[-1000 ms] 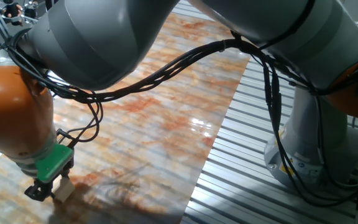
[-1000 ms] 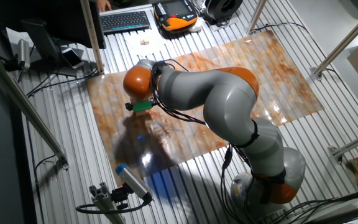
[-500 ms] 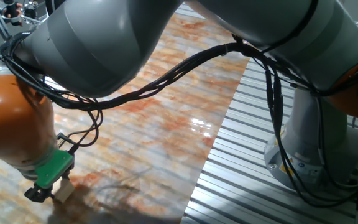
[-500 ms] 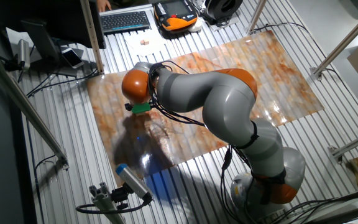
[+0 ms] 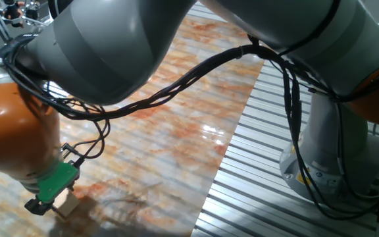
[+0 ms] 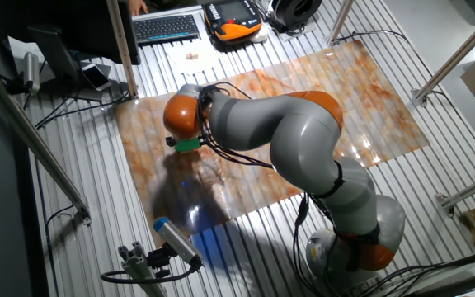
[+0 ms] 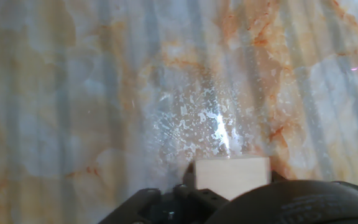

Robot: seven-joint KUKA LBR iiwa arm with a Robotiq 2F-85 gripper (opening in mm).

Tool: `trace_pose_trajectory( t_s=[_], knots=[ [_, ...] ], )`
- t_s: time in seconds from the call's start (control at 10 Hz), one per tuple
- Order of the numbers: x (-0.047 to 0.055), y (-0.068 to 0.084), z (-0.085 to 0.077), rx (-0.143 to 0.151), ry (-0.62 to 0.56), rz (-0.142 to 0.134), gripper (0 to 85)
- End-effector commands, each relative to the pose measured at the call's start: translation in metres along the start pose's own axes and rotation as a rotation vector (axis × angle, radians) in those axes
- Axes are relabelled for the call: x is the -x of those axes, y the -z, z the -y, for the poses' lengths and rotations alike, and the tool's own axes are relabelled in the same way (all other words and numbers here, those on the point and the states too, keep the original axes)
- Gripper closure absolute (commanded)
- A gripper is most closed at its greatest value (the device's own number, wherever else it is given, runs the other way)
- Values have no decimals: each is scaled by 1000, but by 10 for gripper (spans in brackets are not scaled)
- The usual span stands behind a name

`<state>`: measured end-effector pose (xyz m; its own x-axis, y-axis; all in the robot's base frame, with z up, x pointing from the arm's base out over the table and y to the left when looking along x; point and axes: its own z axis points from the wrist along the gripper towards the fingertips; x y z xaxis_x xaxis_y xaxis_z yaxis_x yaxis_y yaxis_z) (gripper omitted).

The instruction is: Pick up the small block on the left and move it to the right

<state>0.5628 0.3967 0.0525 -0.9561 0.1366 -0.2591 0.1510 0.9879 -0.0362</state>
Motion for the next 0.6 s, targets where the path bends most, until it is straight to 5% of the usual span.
trace_pose_trajectory(
  t_s=[0.0,0.5],
  knots=[
    [0,0,0,-6,-5,1,170],
    [1,2,-3,-10,-19,-6,170]
  ],
)
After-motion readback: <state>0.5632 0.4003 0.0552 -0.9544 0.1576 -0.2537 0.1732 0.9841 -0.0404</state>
